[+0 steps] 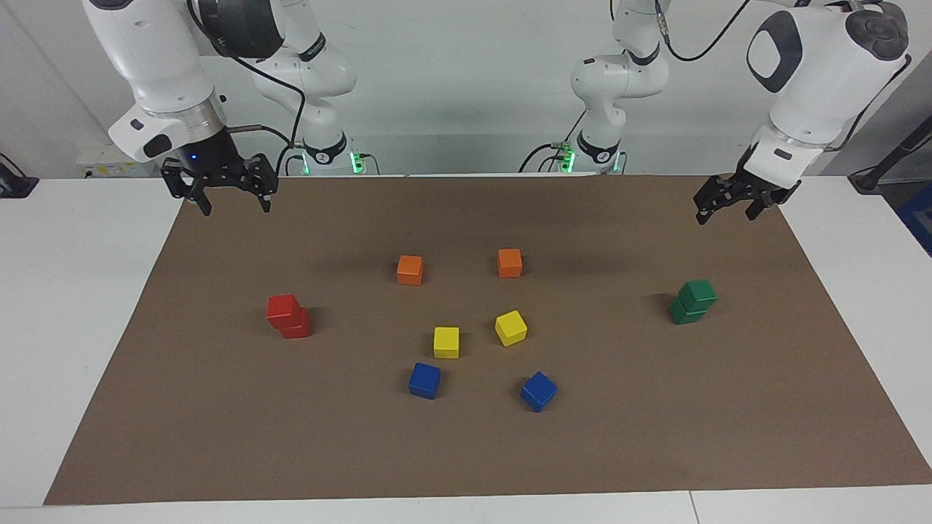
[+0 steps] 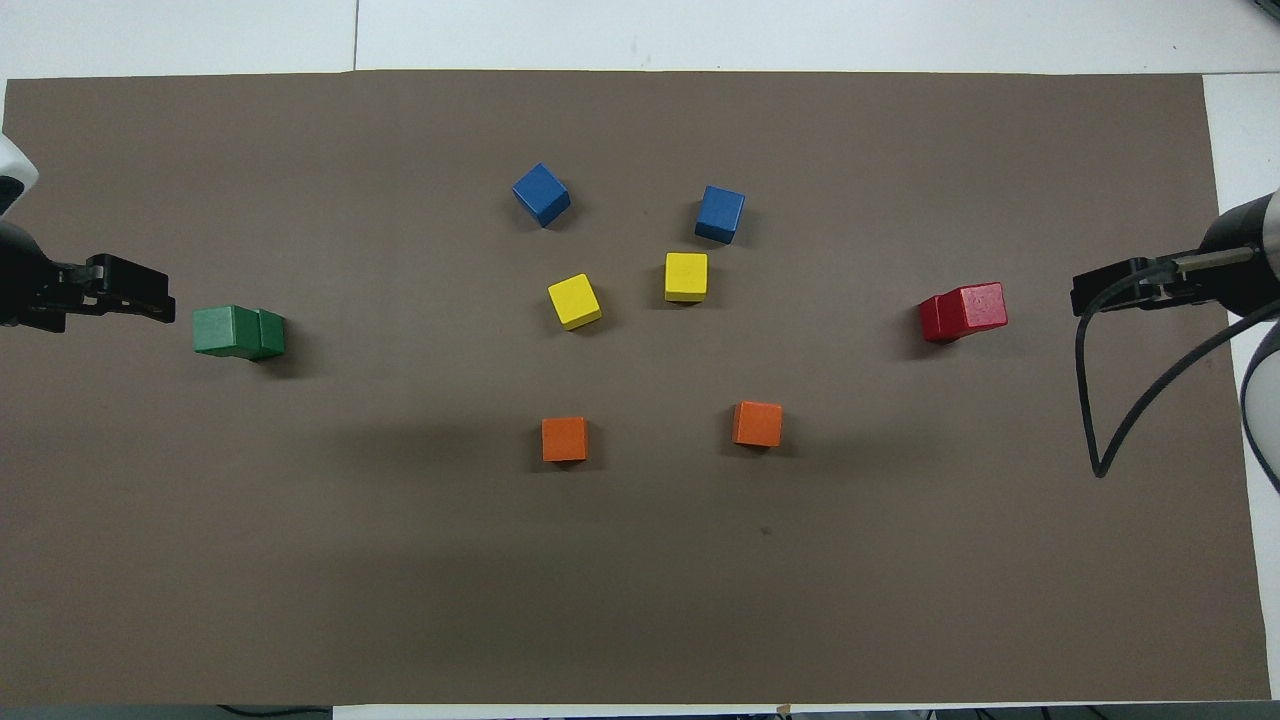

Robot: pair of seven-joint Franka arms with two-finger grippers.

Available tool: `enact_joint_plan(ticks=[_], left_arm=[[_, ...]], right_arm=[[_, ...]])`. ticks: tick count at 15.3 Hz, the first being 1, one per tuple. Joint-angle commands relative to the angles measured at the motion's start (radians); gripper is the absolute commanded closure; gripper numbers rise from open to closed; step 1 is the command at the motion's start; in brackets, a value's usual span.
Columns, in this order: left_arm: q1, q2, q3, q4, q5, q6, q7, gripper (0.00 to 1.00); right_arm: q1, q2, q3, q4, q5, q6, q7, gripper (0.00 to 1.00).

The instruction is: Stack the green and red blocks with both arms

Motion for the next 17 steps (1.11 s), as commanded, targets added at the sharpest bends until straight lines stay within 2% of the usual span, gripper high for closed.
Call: enact_joint_plan(ticks=[1,8,17], left_arm=[[-0.003,-0.028,0.006,-0.030,-0.001,0.017,-0.003,0.00],[-0.003,-0.028,0.006,-0.030,-0.001,0.017,-0.003,0.00],[-0.003,-0.028,0.006,-0.030,-0.001,0.017,-0.003,0.00]], right_arm=[[-0.015,-0.007,0.009,-0.006,0.016,-0.008,0.017,0.00],[-0.058,-0.001,0.034,-0.008,0.016,-0.003,0.011,0.00],[-0.060,0.004,0.035,-0.015,0.014,-0.007,0.013,0.00]])
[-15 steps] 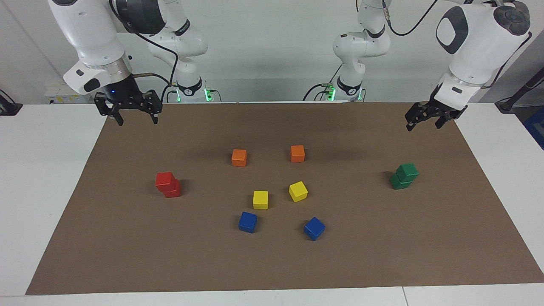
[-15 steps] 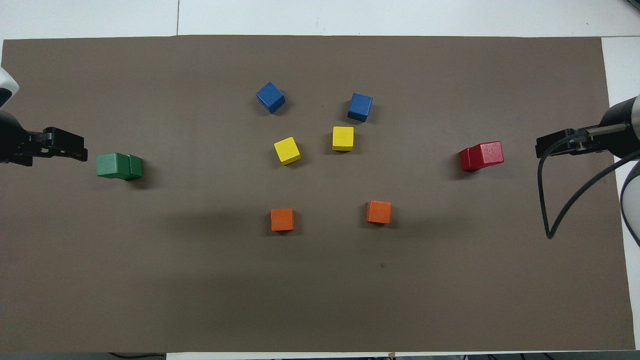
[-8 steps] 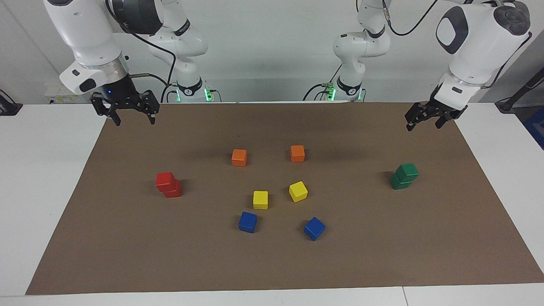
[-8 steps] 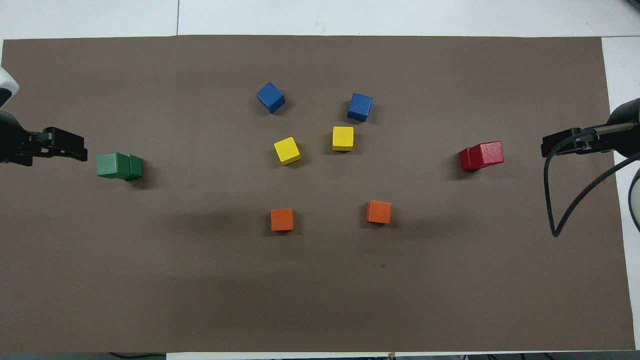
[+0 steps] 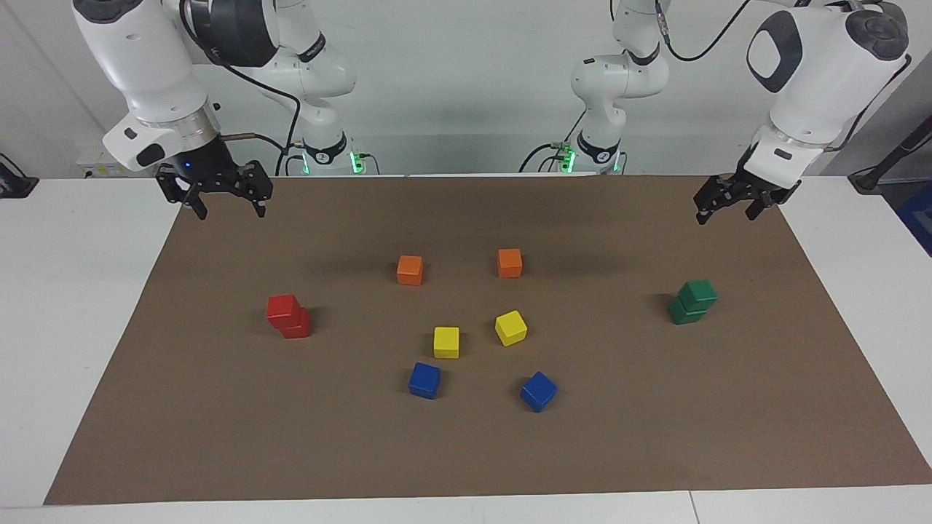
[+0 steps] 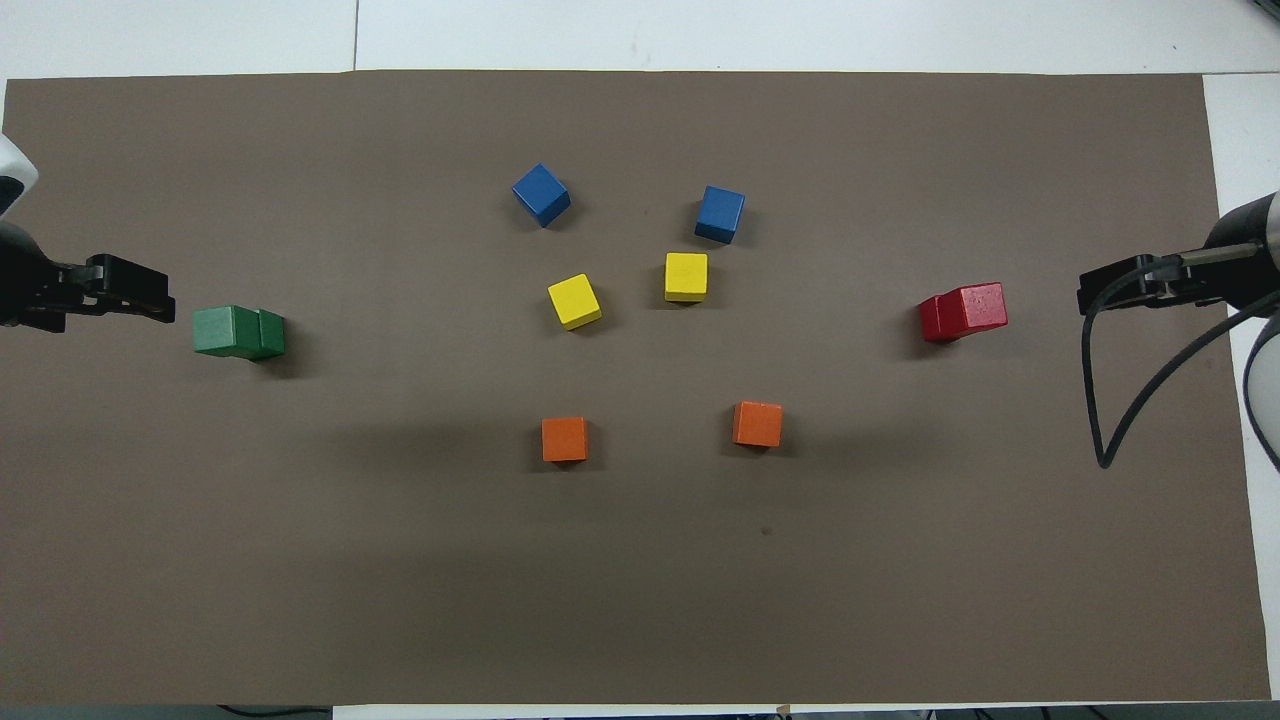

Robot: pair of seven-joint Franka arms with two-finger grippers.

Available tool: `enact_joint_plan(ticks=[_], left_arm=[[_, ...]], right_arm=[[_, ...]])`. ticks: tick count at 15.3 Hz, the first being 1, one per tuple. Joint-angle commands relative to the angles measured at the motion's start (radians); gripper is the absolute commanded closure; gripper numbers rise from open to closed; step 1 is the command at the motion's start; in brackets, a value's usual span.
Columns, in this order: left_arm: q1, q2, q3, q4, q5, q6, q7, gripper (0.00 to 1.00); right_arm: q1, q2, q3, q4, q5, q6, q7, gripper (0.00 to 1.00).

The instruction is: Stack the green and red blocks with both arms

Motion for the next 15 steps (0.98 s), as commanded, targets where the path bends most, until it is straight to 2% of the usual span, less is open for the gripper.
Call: enact_joint_plan(ticks=[1,15], left_arm=[[-0.003,-0.028,0.006,-0.030,-0.001,0.017,-0.003,0.00],[-0.003,-0.028,0.006,-0.030,-0.001,0.017,-0.003,0.00]], right_arm=[[-0.023,-0.011,0.019,-0.011,0.013,-0.007,0.013,0.00],[-0.037,-0.012,0.024,-0.014,0.015,-0.032,0.014,0.00]])
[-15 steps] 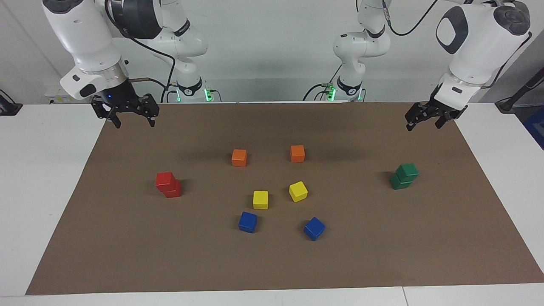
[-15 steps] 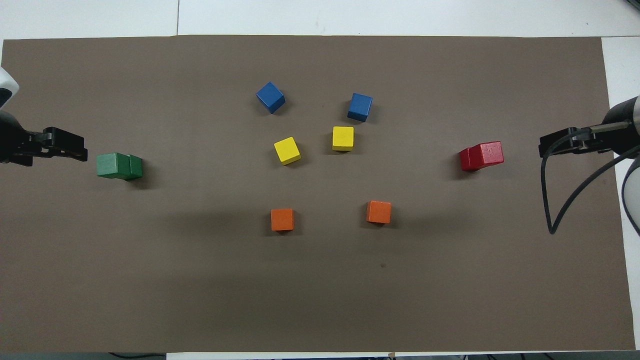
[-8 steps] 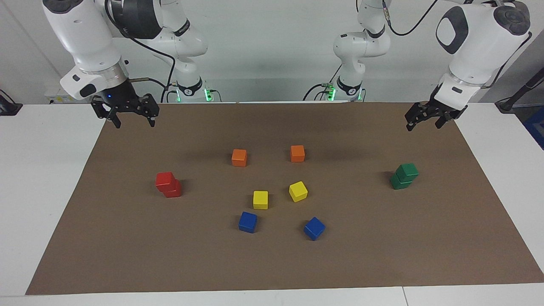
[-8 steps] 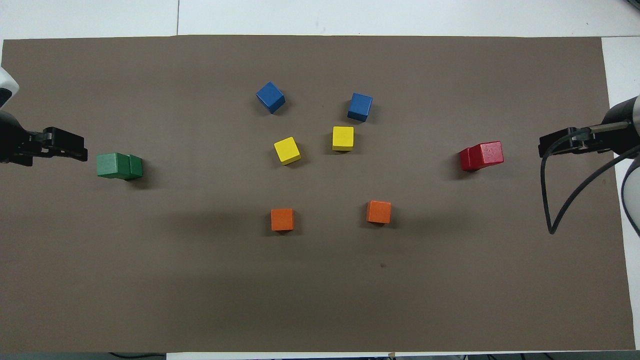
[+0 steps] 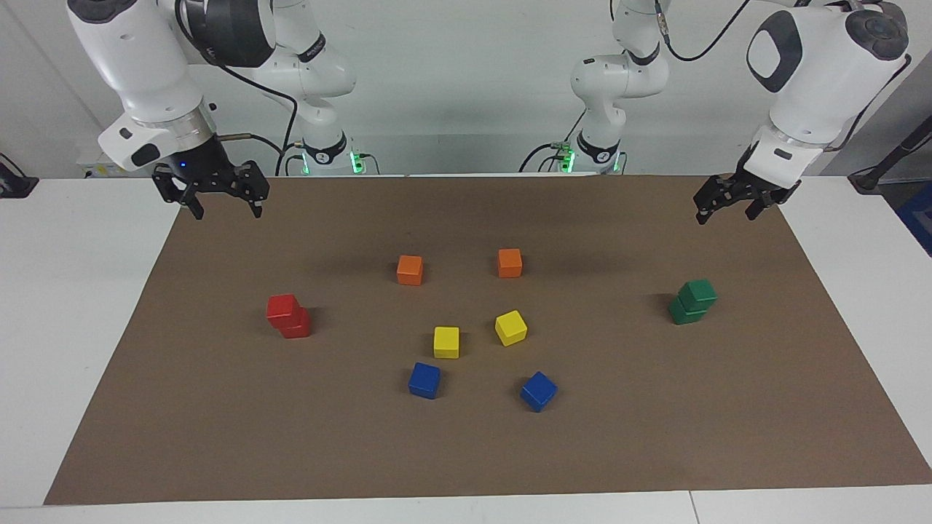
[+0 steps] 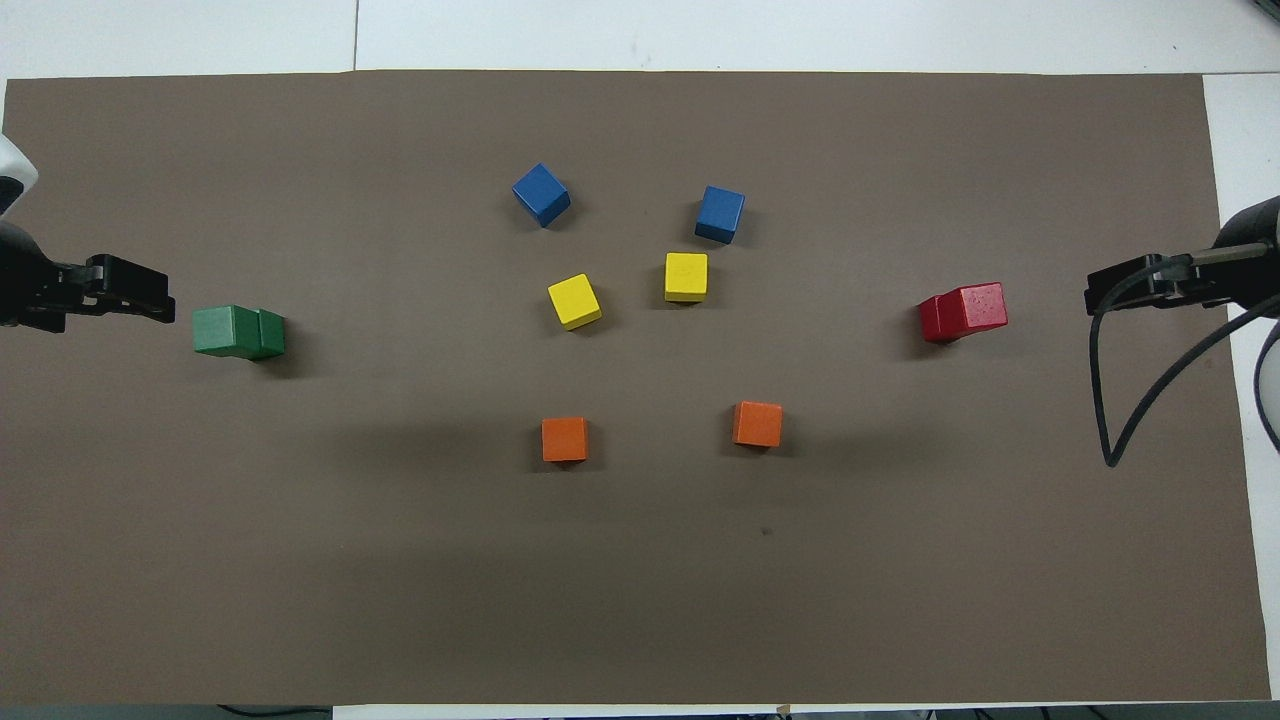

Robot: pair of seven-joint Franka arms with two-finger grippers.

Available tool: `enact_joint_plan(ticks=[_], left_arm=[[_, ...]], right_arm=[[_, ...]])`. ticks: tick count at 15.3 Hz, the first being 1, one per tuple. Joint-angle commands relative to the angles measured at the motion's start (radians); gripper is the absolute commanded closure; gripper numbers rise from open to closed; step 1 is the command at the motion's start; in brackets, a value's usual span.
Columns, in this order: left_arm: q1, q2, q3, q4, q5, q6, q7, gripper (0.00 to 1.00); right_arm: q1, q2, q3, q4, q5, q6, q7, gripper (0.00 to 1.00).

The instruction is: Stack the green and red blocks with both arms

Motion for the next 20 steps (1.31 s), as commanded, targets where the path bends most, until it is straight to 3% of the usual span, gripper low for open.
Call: enact_joint_plan(ticks=[1,20], left_arm=[[-0.003,-0.028,0.006,-0.030,-0.002,0.017,-0.003,0.00],[-0.003,-0.028,0.006,-0.030,-0.001,0.017,-0.003,0.00]], right_arm=[[-0.023,-0.012,0.021,-0.014,0.015,-0.029,0.014,0.00],[-0.024,-0.014,0.021,-0.013,0.015,-0.043,0.013,0.00]])
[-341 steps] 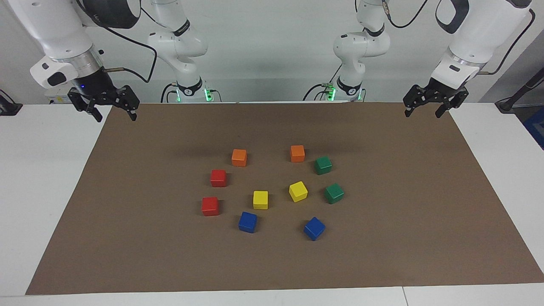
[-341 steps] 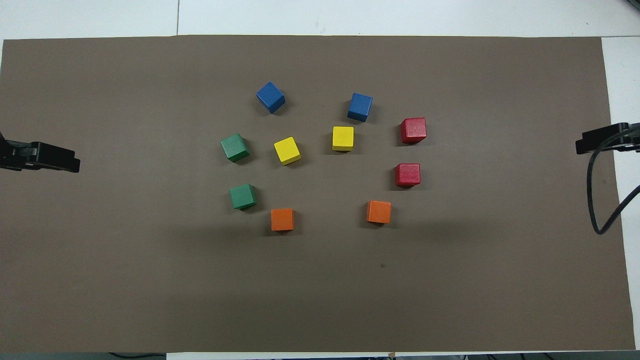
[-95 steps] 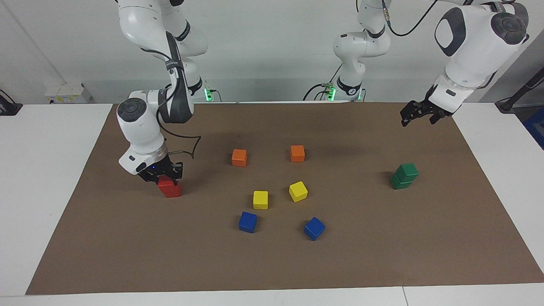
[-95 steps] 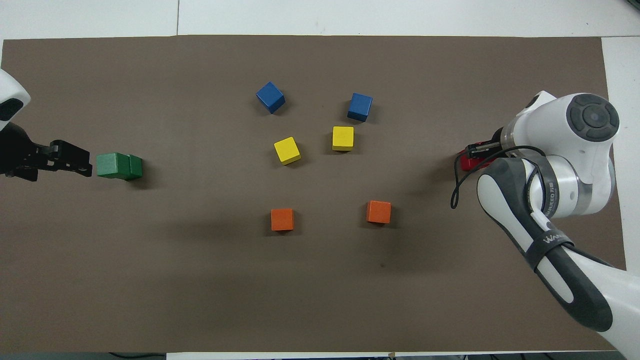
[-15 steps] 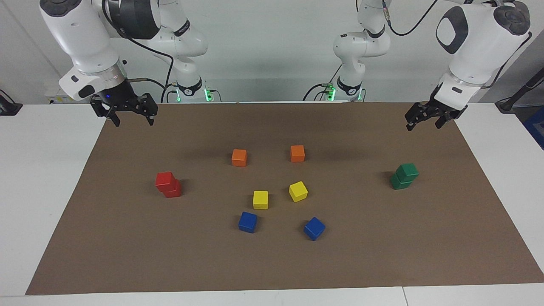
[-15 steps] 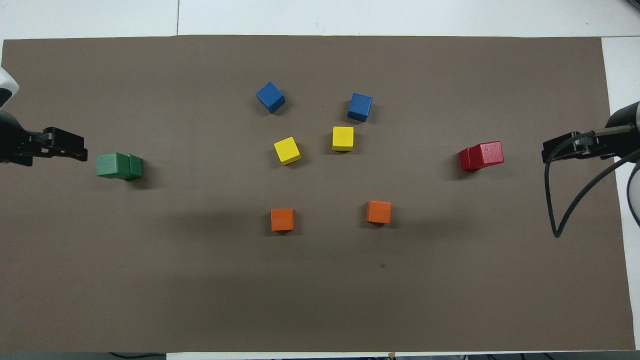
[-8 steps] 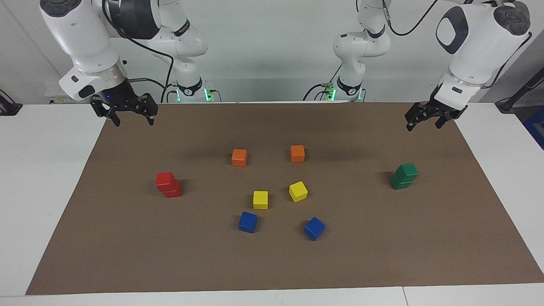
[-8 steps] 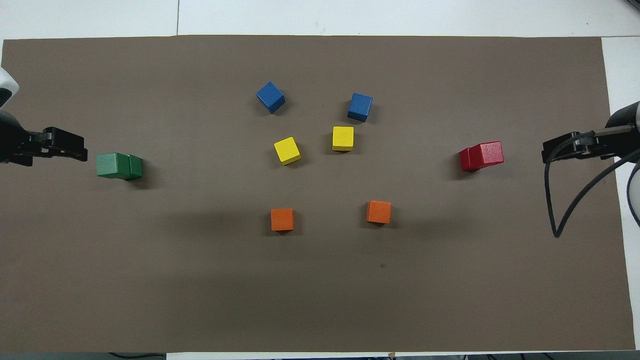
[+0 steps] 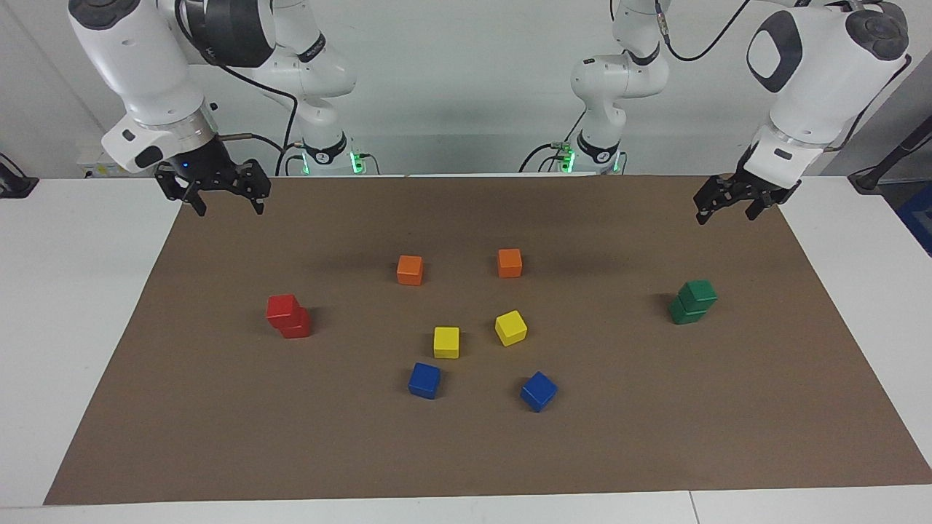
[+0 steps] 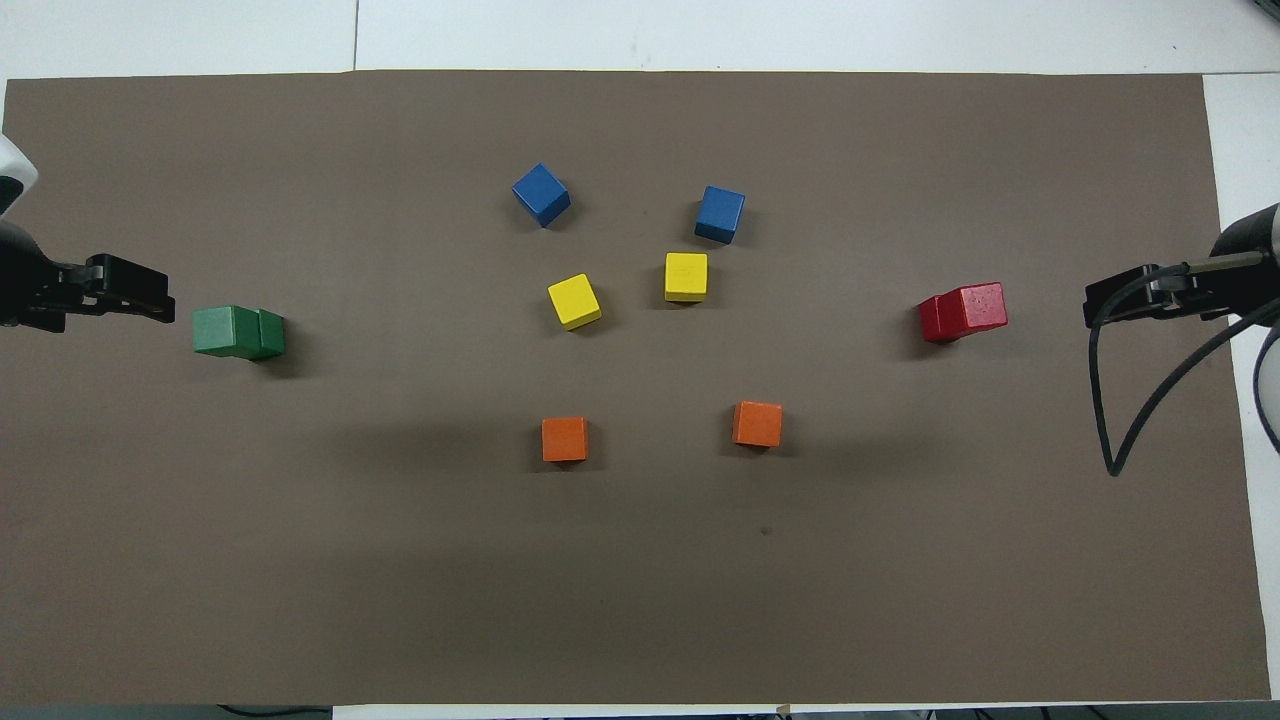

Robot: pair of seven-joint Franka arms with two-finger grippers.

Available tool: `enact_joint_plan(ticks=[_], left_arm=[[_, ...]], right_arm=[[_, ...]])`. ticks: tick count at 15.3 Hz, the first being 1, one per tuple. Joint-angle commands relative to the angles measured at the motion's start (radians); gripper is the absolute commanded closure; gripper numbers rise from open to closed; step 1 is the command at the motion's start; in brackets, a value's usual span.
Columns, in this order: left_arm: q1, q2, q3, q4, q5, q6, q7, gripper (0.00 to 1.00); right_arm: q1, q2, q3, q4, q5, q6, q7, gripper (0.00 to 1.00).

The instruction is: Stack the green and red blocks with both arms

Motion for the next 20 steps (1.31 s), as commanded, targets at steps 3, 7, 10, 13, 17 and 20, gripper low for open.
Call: enact_joint_plan(ticks=[3,7,10,13,17,20], left_arm=[[-0.003,-0.029,0.006,-0.030,-0.002,0.017,-0.003,0.00],[-0.003,-0.028,0.006,-0.030,-0.001,0.017,-0.003,0.00],[-0.003,-0.028,0.006,-0.030,-0.002,0.017,-0.003,0.00],[-0.003,-0.028,0.006,-0.030,-0.002,0.017,-0.003,0.00],[-0.003,-0.028,0.006,-0.030,-0.001,0.017,-0.003,0.00],[-0.003,-0.028,0.006,-0.030,-0.001,0.017,-0.003,0.00]], right_arm=[[-0.023,-0.014,0.020,-0.013,0.015,-0.013,0.013,0.00],[-0.023,-0.015,0.019,-0.013,0.015,-0.013,0.013,0.00],[-0.019,-0.018,0.019,-0.013,0.013,-0.016,0.013,0.00],[-0.014,-0.018,0.019,-0.013,0.015,-0.016,0.016,0.00],[-0.008,-0.018,0.020,-0.013,0.013,-0.018,0.010,0.00],[-0.011,-0.018,0.020,-0.014,0.016,-0.021,0.008,0.00]])
